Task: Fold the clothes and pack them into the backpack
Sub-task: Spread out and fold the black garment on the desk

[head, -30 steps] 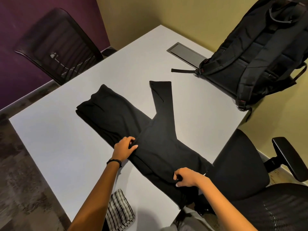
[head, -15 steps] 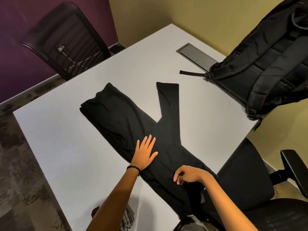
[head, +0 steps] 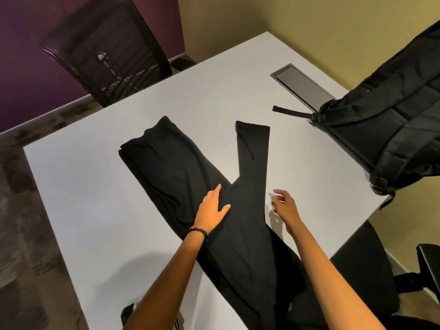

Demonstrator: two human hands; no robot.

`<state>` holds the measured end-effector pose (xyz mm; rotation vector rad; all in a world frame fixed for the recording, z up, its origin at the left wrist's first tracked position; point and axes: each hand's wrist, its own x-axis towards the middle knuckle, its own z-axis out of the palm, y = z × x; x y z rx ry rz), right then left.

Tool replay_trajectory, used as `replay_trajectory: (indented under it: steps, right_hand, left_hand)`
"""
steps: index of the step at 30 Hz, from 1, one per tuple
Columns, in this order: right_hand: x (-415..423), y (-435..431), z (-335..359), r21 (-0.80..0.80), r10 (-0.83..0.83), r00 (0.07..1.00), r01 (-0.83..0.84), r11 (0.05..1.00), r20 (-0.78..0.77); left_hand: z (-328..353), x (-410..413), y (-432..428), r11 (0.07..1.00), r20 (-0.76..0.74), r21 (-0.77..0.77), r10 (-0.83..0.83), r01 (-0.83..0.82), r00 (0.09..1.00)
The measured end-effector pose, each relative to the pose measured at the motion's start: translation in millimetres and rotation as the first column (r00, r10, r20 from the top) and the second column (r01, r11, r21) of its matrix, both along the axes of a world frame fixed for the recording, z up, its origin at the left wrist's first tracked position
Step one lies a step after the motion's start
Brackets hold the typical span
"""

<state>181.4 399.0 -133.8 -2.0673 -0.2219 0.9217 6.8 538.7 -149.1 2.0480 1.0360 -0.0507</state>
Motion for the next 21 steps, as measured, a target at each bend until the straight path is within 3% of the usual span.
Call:
replay_trajectory:
  steps: [3, 8, 15, 21]
  right_hand:
    - [10.0, 22.4, -2.7, -0.006, -0.041, 0.999, 0.041, 0.999, -0.035]
    - [23.6, 57.7, -7.0, 0.017, -0.065, 0.995, 0.066, 0.998, -0.08]
    - [32.1, 88.0, -13.9, -0.012, -0.111, 0.984, 0.111, 0.994, -0.14]
    - [38.7, 98.3, -27.8, -0.064, -0.046, 0.996, 0.041, 0.997, -0.077]
  left_hand:
    - [2.7, 5.0, 8.0, 0.994, 0.002, -0.098, 0.038, -0.038, 0.999]
    - [4.2, 3.1, 17.6, 0.984, -0.034, -0.177, -0.031, 0.024, 0.999]
    - [16.7, -17.3, 33.8, 0.909, 0.048, -0.417, -0.001, 0.021, 0.999]
    - [20.8, -31.0, 40.7, 0.942, 0.013, -0.334, -0.008, 0.012, 1.0]
